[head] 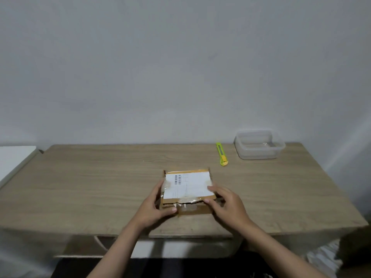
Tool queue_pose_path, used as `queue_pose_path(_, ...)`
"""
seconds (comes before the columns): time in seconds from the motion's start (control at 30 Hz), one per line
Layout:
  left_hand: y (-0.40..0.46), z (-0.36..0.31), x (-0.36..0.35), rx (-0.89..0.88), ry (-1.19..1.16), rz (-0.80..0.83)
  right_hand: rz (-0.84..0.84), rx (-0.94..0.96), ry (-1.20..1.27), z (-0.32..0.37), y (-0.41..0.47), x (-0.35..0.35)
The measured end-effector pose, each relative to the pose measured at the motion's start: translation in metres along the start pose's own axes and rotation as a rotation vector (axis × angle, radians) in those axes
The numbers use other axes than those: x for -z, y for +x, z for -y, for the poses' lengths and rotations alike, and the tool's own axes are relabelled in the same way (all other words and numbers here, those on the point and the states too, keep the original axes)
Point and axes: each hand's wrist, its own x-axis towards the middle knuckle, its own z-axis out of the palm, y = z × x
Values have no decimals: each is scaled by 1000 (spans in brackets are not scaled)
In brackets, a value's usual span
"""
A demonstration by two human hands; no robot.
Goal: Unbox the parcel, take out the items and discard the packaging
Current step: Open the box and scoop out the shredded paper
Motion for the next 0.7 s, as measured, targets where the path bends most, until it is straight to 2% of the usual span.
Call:
queue_pose_path(0.27, -9, 6, -1, -70, 34, 3, -252, -106, -16, 38, -13, -7)
queue_pose_path(0.47, -9, 10, 5, -68, 48, 57, -382, -215, 150, 55, 5, -7)
queue_pose_path(0.57, -10, 10, 4, -83, 32, 47, -406, -237, 196, 71, 19, 0)
queue_pose_path(0.7, -10, 15, 5, -67, 43, 49, -346, -236, 286, 78, 35, 6)
